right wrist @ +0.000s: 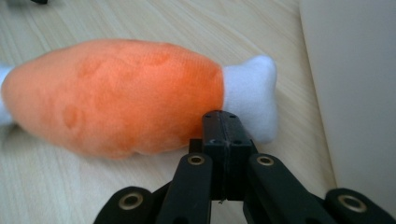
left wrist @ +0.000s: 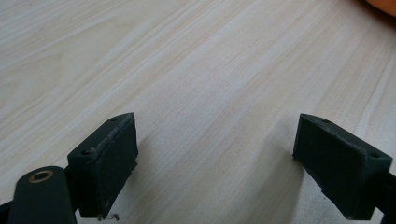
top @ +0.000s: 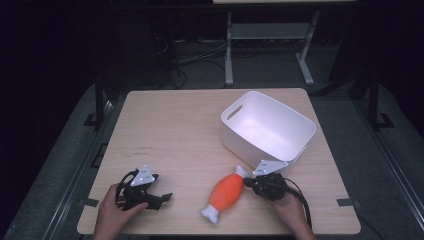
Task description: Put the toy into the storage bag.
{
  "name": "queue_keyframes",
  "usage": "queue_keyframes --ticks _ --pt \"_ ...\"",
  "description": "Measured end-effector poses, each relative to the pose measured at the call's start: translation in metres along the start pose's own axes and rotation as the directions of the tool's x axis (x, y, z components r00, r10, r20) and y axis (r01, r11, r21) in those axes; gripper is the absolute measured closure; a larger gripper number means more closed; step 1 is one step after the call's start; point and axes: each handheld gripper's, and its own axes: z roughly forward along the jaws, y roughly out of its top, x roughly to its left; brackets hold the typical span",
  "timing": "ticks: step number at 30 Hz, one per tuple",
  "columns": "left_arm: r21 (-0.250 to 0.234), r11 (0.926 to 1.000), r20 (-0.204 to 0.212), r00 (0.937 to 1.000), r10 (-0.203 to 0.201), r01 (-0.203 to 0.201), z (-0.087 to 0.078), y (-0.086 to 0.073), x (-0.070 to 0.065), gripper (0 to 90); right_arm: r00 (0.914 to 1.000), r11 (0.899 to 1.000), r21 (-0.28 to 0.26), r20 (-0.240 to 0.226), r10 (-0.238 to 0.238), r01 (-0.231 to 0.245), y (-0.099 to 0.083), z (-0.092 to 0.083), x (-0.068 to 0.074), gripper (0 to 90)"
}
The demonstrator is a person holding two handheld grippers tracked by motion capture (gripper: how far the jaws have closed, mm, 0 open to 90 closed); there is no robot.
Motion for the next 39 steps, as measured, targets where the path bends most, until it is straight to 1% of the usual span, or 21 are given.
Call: queue_keyframes --ticks 7,12,16,23,29,39 --pt "0.0 1.0 0.0 1.0 0.0 0.0 0.0 0.0 0.0 12.9 0.9997 1.0 -0.001 -0.001 -0.024 0.024 0.012 0.009 0.001 89.4" --pt "0.0 1.0 0.0 1.0 0.0 0.0 0.0 0.0 0.0 12.9 0.9996 1.0 -0.012 -0.02 -0.021 0.021 0.02 0.015 0.001 89.4" --pt "0.0 1.0 0.0 1.0 0.0 0.0 0.0 0.0 0.0 12.9 0.9992 1.0 -0.007 -0.028 -0.027 0.027 0.025 0.02 0.001 89.4" --pt "0.0 1.0 0.0 1.0 0.0 0.0 0.0 0.0 0.0 12.9 0.9982 0.999 -0.013 -0.044 -0.041 0.041 0.032 0.028 0.002 89.4" --pt "0.0 1.0 0.0 1.0 0.0 0.0 0.0 0.0 0.0 12.8 0.996 0.998 -0.01 -0.063 -0.064 0.064 0.041 0.039 0.008 89.4" --pt "0.0 1.0 0.0 1.0 0.0 0.0 0.0 0.0 0.0 12.9 0.9906 0.995 -0.014 -0.097 -0.096 0.095 0.051 0.048 0.018 89.4"
